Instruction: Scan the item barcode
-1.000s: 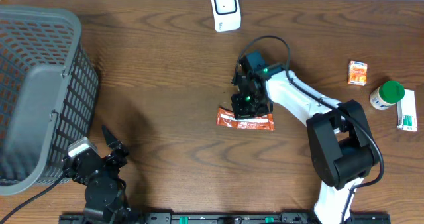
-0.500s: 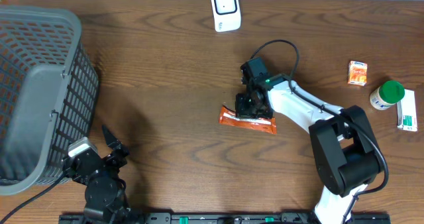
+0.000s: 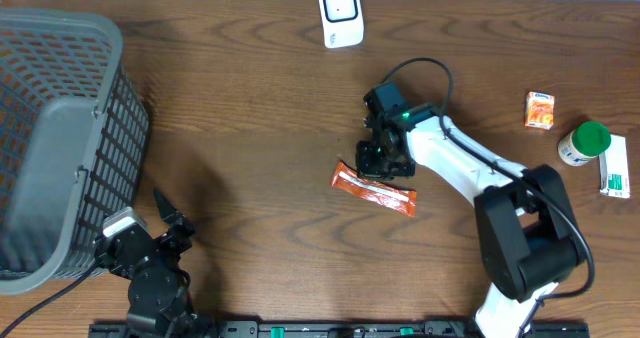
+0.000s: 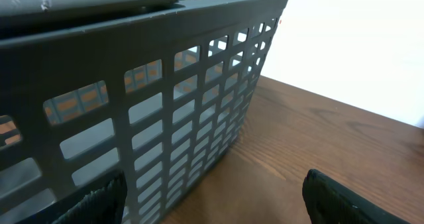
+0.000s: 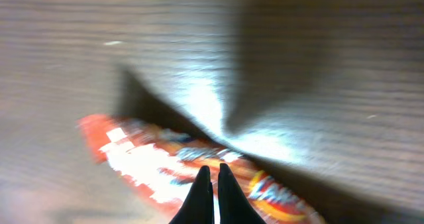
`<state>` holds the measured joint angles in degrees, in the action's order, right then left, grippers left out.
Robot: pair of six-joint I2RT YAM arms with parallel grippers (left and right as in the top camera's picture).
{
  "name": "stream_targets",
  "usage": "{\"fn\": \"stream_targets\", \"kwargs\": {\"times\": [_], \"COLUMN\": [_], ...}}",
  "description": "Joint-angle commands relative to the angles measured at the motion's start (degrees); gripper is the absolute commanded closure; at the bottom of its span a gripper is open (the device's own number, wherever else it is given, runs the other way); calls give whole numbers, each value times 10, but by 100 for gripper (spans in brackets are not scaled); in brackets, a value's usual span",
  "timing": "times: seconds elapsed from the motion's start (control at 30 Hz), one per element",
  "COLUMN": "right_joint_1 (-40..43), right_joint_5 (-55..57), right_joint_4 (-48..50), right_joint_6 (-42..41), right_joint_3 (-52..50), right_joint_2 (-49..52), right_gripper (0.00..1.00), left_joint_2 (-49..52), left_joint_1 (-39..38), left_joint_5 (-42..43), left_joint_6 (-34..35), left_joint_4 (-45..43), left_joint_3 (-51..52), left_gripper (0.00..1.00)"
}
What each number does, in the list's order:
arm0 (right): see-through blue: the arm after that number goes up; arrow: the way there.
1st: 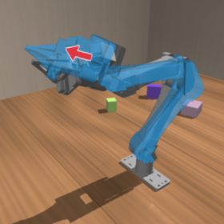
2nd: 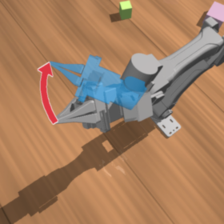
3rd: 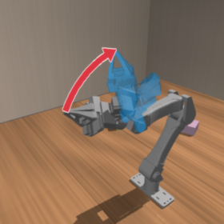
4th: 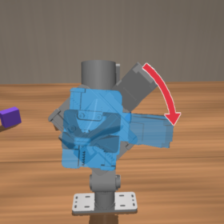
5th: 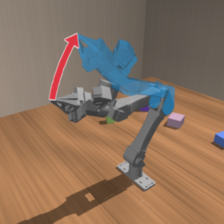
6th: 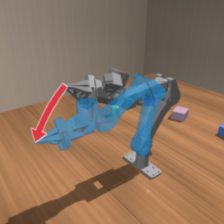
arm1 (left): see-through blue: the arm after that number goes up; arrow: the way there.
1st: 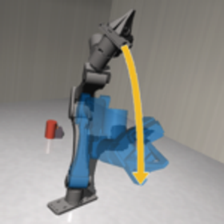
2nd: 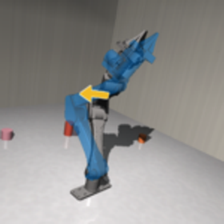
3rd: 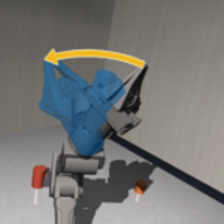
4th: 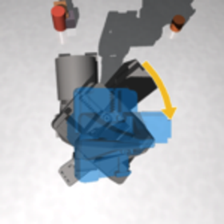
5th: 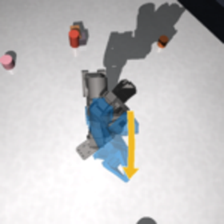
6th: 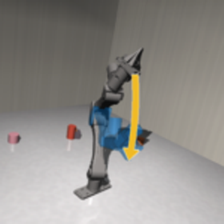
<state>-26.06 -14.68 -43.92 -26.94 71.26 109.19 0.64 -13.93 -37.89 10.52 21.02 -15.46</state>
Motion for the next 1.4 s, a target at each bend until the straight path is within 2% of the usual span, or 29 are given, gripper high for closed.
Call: {"fn": "stream_targets", "kwargs": {"times": [0.0, 0.3, 0.57, 0.77, 0.97, 1.2, 1.37], "right_joint_1": [-11, 3, 1, -2, -5, -5, -5], "right_joint_5": [-43, -142, -76, -70, -121, -111, -92], "right_joint_4": [0, 10, 8, 10, 13, -33, -58], "right_joint_6": [9, 60, 51, 49, 98, 83, 78], "right_joint_3": [13, 13, 11, 10, 29, 63, 58], "right_joint_2": [-18, -5, 52, 102, 67, -13, -17], "right_gripper": [99, 99, 99, 99, 99, 99, 99], "left_joint_2": [0, 0, 0, 0, 0, 0, 0], "left_joint_1": [1, 1, 1, 1, 1, 1, 1], "left_joint_5": [-7, -7, -7, -7, -7, -7, -7], "left_joint_6": [3, 3, 3, 3, 3, 3, 3], "left_joint_4": [0, 0, 0, 0, 0, 0, 0], "left_joint_3": [-2, -2, -2, -2, -2, -2, -2], "left_gripper": [15, 15, 15, 15, 15, 15, 15]}}
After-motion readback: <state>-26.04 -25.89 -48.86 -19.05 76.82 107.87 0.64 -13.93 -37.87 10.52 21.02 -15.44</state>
